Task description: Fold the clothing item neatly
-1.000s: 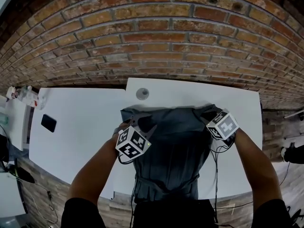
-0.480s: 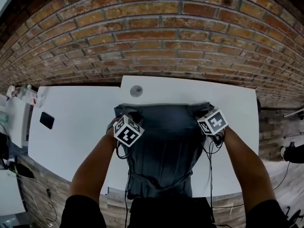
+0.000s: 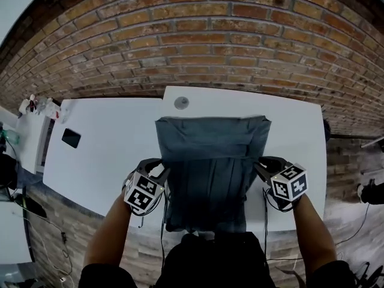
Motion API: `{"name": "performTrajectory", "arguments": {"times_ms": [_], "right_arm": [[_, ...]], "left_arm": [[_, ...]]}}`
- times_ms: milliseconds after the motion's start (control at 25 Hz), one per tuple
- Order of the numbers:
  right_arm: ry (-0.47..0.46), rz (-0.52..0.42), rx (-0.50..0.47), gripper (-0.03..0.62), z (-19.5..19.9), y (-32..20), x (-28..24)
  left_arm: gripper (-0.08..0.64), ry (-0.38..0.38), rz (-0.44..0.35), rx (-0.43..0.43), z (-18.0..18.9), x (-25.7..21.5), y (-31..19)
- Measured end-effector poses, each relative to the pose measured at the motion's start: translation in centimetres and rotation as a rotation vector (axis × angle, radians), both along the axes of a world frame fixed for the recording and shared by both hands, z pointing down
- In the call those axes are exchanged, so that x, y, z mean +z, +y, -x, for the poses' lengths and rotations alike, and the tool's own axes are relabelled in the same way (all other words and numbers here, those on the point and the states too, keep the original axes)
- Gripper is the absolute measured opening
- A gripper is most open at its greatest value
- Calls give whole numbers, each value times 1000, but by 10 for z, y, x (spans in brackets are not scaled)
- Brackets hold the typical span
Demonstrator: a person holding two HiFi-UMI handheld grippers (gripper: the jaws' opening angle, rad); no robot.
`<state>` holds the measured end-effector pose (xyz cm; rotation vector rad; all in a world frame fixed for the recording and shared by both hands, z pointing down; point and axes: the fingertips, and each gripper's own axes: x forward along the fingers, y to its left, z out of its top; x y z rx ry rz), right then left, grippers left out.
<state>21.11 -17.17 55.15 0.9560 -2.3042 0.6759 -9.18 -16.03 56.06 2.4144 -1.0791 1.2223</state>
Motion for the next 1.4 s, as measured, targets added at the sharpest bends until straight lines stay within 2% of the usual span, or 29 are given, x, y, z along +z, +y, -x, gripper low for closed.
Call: {"name": "performTrajectory", "arguments": {"times_ms": [120, 320, 600, 680, 800, 880, 1080, 1280, 1400], "right_arm": [[0, 2, 44, 82, 8, 51, 1], [-77, 60, 173, 115, 22, 127, 4], [-1, 142, 243, 130, 28, 219, 37], [17, 152, 259, 132, 29, 237, 42], [52, 148, 273, 132, 35, 252, 49], [82, 149, 287, 132, 36, 257, 57], [119, 123, 369, 132, 30, 252, 69], [183, 107, 484, 158, 15, 242, 82], [269, 79, 465, 158, 19, 242, 85]], "left_arm": [[112, 41, 3, 11, 18, -5, 36], [138, 138, 12, 33, 38, -10, 96], [143, 205, 59, 100, 45, -4, 169], [144, 201, 66, 137, 42, -2, 187], [147, 132, 58, 204, 43, 11, 209], [147, 113, 72, 216, 43, 22, 218], [147, 172, 163, 138, 30, 49, 223], [147, 215, 188, 30, 15, 67, 213], [147, 172, 183, -2, 9, 77, 205]]}}
